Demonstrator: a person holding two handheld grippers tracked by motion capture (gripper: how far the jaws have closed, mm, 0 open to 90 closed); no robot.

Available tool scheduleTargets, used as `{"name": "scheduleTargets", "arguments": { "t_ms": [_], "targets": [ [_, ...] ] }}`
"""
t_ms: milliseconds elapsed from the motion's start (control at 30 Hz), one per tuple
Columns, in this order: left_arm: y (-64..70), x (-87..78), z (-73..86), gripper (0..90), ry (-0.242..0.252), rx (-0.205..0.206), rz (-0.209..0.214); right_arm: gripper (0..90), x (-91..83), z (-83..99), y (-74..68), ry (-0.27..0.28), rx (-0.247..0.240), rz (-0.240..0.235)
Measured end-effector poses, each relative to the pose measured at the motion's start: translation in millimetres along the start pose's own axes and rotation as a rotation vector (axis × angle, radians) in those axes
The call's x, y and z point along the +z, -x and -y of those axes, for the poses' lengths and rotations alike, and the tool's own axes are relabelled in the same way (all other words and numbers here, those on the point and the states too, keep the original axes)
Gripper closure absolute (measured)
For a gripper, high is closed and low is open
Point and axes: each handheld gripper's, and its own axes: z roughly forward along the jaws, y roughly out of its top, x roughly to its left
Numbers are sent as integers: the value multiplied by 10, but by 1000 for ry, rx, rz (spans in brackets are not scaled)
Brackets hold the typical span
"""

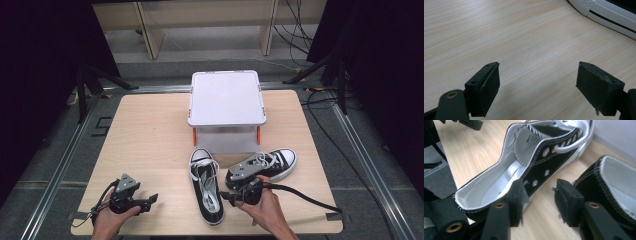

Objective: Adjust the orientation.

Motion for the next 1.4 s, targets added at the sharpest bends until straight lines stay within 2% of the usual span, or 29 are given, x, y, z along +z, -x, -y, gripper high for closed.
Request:
{"name": "scheduleTargets", "arguments": {
  "t_ms": [33,133,167,200,267,300,400,433,533,600,633,800,833,900,1000,1033,1067,1100,1133,1167,1233,1400],
  "targets": [
    [-2,-1,2,185,-2,4,-1,530,-25,-18,0,9,7,-2],
    [-3,-1,0,185,-3,4,-3,521,-46,-45,6,20,7,3],
    [-3,0,0,185,-2,5,-1,517,-68,-78,8,29,30,-1],
    [-3,0,0,185,-2,5,-1,517,-68,-78,8,29,30,-1],
    [-4,0,2,185,1,3,0,507,-74,-112,26,21,29,9],
    [-4,-1,-3,185,-1,2,-3,507,-71,-148,22,13,44,13],
    [-4,1,-2,185,-3,7,0,506,-64,-195,6,6,52,5],
    [-4,1,-4,185,-3,4,-1,499,-51,-250,-17,-13,73,5],
    [-9,9,-5,185,9,2,2,491,-21,-305,-10,-21,65,-2],
    [-9,9,-6,185,7,2,3,491,4,-335,9,-31,114,-33],
    [-8,13,-6,185,8,-2,2,491,45,-343,49,-46,100,-29],
    [-6,17,-13,185,2,-7,2,490,96,-349,58,-55,98,-43],
    [-13,21,-18,185,4,-1,1,478,104,-376,38,-71,87,-25],
    [-12,21,-20,185,1,0,2,479,120,-426,4,-71,69,-14],
    [-5,21,-15,185,1,-3,3,478,147,-471,-13,-85,64,-23],
    [-8,18,-17,184,0,-2,4,477,166,-491,-19,-95,61,-12],
    [-27,-5,-23,185,-17,27,15,476,213,-506,-20,-112,63,-11],
    [-26,-6,-24,185,-16,27,15,475,239,-503,-9,-122,63,-8],
    [-26,-6,-24,185,-16,27,15,476,255,-506,-19,-146,99,3],
    [-9,8,-21,185,2,6,16,476,274,-505,-11,-155,101,13],
    [-22,-4,-24,185,-17,27,16,488,312,-510,17,-155,85,8],
    [-24,-5,-27,185,-15,29,16,536,351,-511,55,-174,76,17]
  ]
}}
